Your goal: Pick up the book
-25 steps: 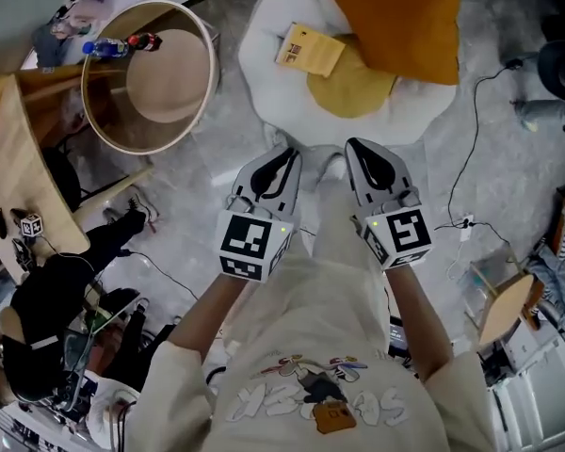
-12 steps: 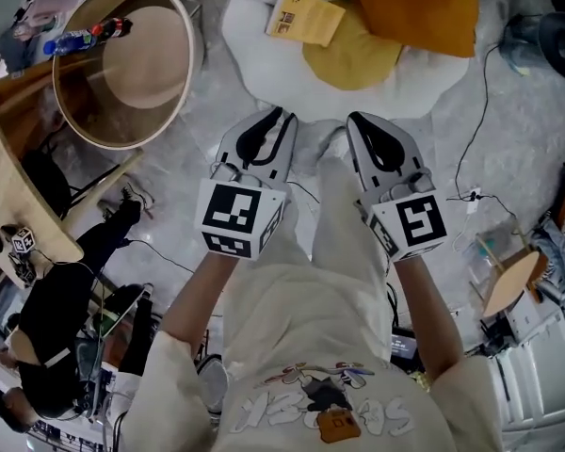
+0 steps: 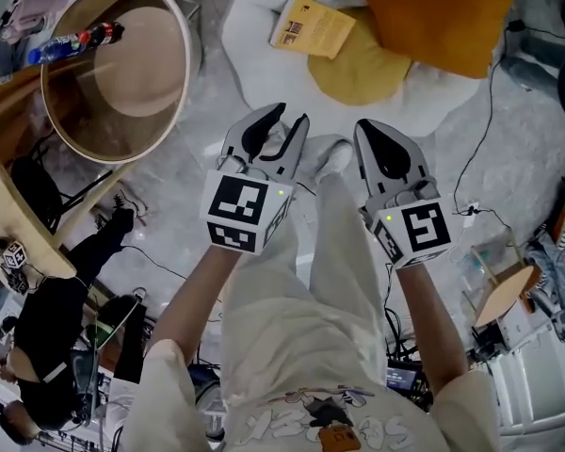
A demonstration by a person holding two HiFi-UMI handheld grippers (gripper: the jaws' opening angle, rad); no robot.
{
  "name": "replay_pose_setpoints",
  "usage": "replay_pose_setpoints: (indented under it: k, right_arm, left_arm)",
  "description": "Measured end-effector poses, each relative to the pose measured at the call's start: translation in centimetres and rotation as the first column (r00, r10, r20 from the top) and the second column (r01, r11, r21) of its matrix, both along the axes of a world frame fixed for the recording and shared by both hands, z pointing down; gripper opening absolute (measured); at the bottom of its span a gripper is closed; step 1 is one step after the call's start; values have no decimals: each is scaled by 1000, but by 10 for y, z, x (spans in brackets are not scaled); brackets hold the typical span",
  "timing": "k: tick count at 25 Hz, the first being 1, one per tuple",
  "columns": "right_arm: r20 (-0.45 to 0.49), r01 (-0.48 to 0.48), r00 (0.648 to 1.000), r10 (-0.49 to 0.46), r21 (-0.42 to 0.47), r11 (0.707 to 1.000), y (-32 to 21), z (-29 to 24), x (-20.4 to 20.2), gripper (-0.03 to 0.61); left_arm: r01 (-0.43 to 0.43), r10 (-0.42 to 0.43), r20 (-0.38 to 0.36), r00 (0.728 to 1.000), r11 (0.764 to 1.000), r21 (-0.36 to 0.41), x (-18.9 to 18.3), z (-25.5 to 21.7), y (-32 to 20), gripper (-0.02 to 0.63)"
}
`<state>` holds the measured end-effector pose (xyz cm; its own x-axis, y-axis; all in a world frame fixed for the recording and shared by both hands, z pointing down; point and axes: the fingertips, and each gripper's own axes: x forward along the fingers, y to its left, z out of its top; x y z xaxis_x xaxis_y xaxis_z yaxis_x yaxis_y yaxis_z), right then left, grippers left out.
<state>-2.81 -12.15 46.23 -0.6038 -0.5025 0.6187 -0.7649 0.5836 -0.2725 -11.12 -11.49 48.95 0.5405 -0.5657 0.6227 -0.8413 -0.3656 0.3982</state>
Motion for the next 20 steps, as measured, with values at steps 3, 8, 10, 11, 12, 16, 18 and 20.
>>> replay_pose_setpoints:
  k: [3,8,10,11,12,16,18,20]
  right_arm:
    - [-6,30,1000,-30,-15,999,-8,15,-6,23]
    - [-18,28,999,-29,-21,999,-24,38,-13,23]
    - [-21,11,1000,-11,-31,999,-30,49,-14,23]
    - [-21,6,1000,-6,-37,999,-33,55,-16,23]
    - [-21,4,1000,-5,-42,999,-36,60,-19,23]
    - [-28,-10,1000,8,-66,998,-49,85,-26,23]
    - [-23,-15,1000,14,-75,997,-56,94,-28,23]
    - [-24,-13,1000,11,-72,997,-63,101,-31,24]
  left_arm:
    - [-10,10,2,1000,1000,-8,0,19,-8,120]
    - [-26,26,7,1000,999,-28,-3,44,-18,141]
    - [-36,36,5,999,999,-36,-4,53,-24,152]
    - [-46,46,0,999,998,-41,-4,57,-26,152]
    - [-58,58,-7,998,997,-46,-4,62,-29,152]
    - [-87,87,-9,996,995,-48,-2,81,-48,152]
    - [-85,85,-3,996,995,-49,-1,90,-58,155]
    - [-83,83,3,997,995,-51,-3,98,-66,166]
